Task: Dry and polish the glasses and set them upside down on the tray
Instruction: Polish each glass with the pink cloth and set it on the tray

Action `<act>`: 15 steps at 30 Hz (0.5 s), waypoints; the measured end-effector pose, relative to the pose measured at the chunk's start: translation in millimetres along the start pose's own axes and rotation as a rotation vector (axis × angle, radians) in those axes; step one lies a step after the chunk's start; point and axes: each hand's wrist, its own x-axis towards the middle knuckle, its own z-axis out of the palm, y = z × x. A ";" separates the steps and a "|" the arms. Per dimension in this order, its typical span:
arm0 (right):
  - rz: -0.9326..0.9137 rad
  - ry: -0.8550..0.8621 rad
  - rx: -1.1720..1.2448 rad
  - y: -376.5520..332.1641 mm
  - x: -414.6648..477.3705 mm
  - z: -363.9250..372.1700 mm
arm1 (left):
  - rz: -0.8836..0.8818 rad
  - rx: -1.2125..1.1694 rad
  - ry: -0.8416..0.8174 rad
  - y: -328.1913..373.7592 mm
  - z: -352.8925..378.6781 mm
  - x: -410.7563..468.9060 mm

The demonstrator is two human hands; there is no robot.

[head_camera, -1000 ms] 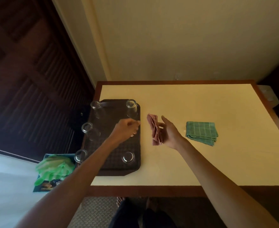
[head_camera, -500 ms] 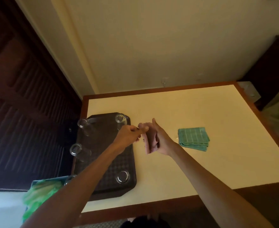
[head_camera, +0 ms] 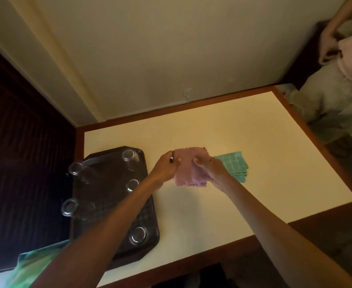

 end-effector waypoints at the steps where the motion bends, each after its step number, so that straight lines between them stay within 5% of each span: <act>1: -0.023 0.066 -0.084 1.1 4.3 -11.5 | 0.004 0.014 -0.003 -0.3 11.9 7.3; 5: -0.097 0.232 -0.290 8.9 25.8 -67.1 | -0.020 0.051 0.025 -1.9 72.4 41.4; 15: -0.094 0.299 -0.704 20.5 85.3 -154.8 | -0.137 0.106 0.156 0.6 171.3 97.0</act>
